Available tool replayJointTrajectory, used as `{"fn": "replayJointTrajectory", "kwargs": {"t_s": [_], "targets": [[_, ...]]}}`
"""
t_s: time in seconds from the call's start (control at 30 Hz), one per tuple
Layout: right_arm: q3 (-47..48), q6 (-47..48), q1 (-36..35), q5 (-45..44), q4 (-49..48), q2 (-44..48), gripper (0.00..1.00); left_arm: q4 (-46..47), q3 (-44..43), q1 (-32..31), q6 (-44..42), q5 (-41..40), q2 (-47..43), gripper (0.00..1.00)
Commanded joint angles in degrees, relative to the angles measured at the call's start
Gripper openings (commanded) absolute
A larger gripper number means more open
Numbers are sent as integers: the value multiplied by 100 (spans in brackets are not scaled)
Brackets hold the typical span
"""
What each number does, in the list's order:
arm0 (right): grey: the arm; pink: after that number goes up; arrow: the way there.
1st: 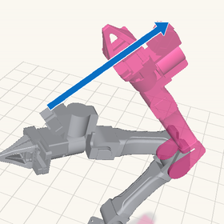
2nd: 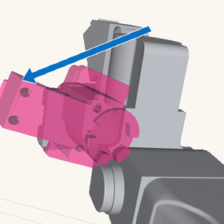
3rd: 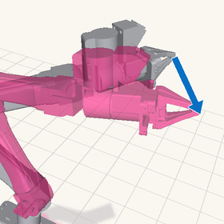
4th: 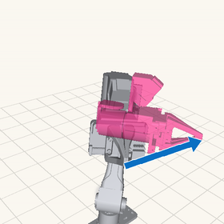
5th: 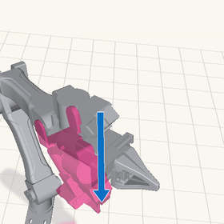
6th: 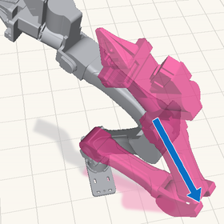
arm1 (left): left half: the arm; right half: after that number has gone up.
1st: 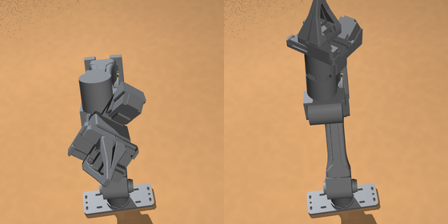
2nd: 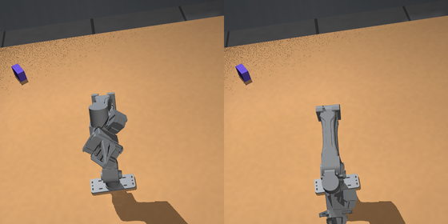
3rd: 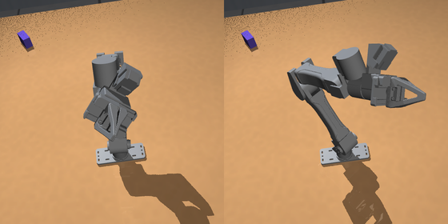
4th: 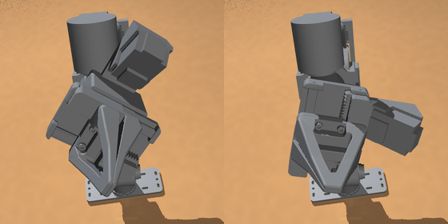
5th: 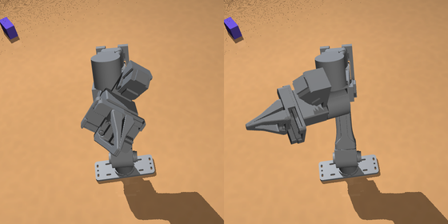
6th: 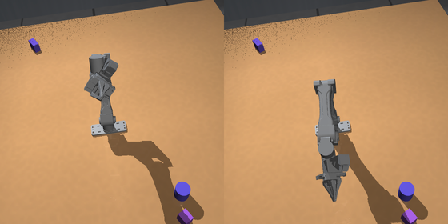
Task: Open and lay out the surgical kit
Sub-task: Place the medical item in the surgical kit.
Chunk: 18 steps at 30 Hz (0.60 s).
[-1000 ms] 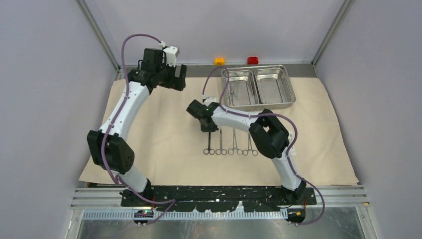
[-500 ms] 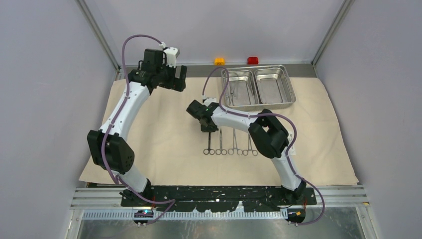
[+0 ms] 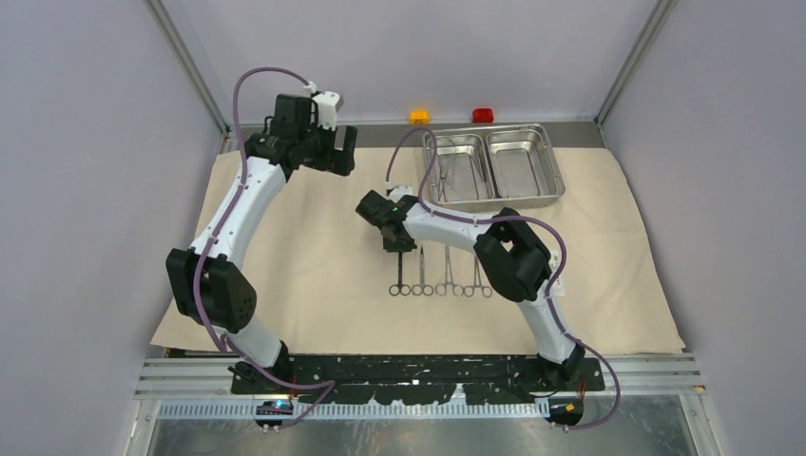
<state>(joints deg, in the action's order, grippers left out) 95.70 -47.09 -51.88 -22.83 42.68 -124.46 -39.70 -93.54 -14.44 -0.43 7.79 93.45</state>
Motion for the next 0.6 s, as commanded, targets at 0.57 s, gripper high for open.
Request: {"fn": "replayJointTrajectory", "kwargs": {"t_s": [0.57], "targets": [[167,339,-42,-470,-268,259,31,61,-68,29,9,109,-261,100]]}}
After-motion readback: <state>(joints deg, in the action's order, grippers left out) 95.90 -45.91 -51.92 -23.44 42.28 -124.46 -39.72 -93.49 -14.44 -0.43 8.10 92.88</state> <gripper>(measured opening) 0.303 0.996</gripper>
